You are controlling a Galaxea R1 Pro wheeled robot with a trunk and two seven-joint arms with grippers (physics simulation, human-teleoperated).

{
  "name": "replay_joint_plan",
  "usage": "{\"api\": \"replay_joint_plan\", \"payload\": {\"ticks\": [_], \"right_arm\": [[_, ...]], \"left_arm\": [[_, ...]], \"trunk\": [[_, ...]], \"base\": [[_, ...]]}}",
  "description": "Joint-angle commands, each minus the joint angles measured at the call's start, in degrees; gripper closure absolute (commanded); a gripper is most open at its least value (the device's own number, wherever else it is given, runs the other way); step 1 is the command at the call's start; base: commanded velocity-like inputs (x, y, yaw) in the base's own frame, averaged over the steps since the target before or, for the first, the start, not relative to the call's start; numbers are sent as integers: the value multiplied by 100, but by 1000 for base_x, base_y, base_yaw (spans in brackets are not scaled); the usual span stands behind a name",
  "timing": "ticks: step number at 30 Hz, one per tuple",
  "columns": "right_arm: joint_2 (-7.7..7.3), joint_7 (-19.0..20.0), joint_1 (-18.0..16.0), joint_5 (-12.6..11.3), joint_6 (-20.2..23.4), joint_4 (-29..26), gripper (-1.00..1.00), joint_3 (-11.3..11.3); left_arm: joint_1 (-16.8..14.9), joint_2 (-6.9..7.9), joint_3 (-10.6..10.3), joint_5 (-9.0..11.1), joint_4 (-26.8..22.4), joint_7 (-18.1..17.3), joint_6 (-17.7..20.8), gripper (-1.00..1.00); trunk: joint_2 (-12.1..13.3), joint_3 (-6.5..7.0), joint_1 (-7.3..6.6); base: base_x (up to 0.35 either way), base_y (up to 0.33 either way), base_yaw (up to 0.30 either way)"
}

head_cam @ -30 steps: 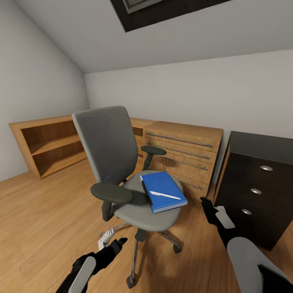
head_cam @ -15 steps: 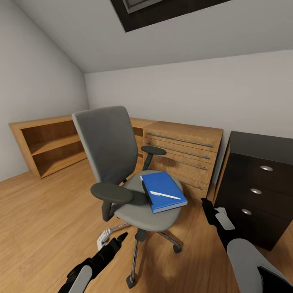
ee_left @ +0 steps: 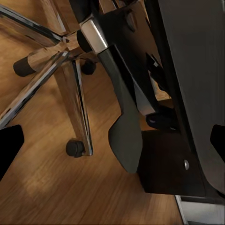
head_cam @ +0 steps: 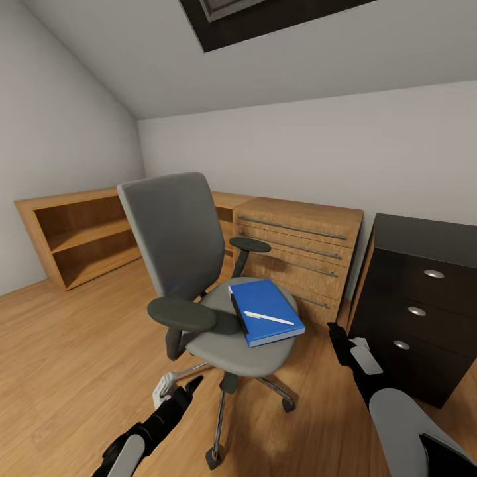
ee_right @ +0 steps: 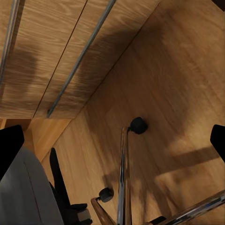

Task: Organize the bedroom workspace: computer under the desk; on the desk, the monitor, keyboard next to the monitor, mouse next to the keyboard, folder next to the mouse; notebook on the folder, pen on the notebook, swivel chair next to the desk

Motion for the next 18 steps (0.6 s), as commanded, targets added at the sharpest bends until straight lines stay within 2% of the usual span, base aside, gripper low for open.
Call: {"api": "replay_joint_plan", "payload": {"ticks": [1,8,18], "right_arm": [[2,-28,-2,-43,31,-13,-100,-15],[-2,-28,-2,-43,40,-17,-100,-15],[-4,-28,-2,-41,38,-20,-100,-15]], "left_arm": [[-2,-2,5,137,3,-20,43,-100],[-1,4,-10,605,6,-112,66,-100],[-14,-37,-43,980,-23,-146,94,-100]], "trunk": [[-2,-6,-1],[-2,-6,-1],[-2,-6,-1]], "base": [[0,0,0],[0,0,0],[0,0,0]]}}
